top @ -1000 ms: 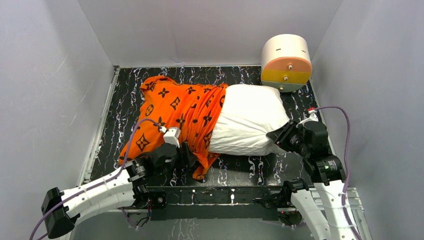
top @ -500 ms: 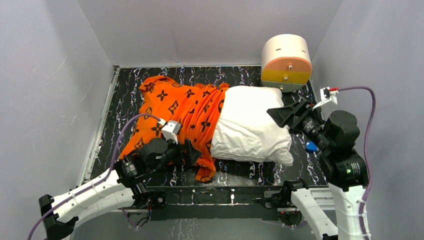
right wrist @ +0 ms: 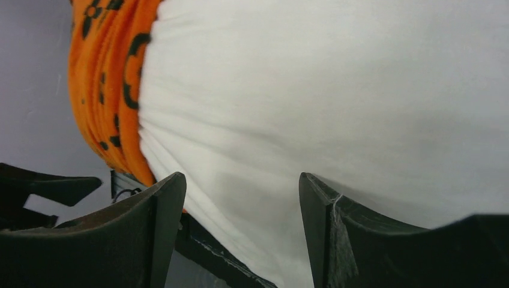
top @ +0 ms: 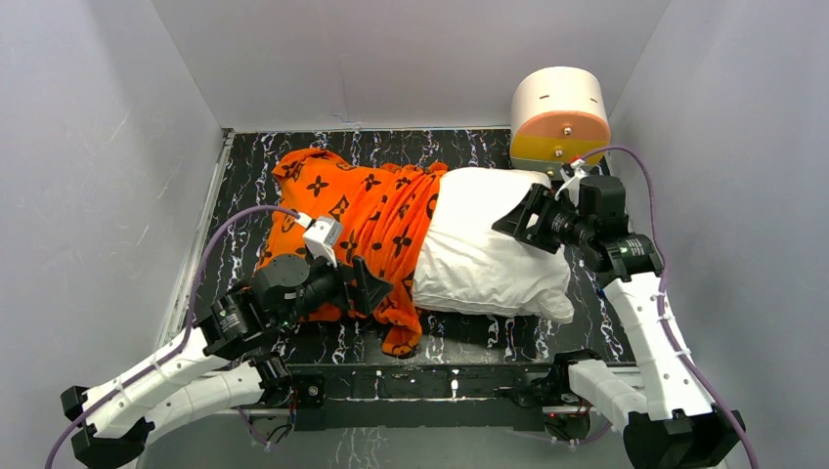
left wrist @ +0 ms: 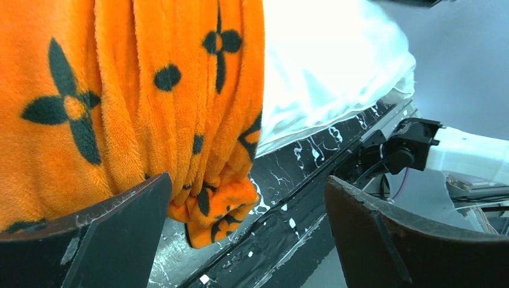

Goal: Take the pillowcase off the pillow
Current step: Remove the pillow from the pillowcase.

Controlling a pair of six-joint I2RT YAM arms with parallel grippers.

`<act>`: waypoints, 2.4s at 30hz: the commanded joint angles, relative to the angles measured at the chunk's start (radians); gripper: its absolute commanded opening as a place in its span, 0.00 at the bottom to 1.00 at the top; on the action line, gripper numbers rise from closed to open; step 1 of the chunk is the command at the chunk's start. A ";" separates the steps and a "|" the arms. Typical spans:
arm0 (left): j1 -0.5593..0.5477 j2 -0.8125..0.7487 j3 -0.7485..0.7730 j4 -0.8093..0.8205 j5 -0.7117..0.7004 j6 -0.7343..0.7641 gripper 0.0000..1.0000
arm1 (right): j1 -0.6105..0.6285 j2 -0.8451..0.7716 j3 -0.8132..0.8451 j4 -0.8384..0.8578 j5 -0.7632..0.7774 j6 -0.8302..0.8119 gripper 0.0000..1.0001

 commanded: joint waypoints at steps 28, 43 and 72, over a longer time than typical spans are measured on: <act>0.498 1.235 1.036 -0.191 0.715 0.462 0.98 | -0.006 0.039 -0.307 0.111 0.045 -0.219 0.44; 0.499 0.889 0.600 0.120 0.647 0.452 0.00 | -0.003 0.125 0.075 0.075 0.171 -0.110 0.81; 0.523 0.609 0.459 0.083 0.137 0.403 0.00 | 0.301 0.111 -0.171 0.247 0.947 0.154 0.00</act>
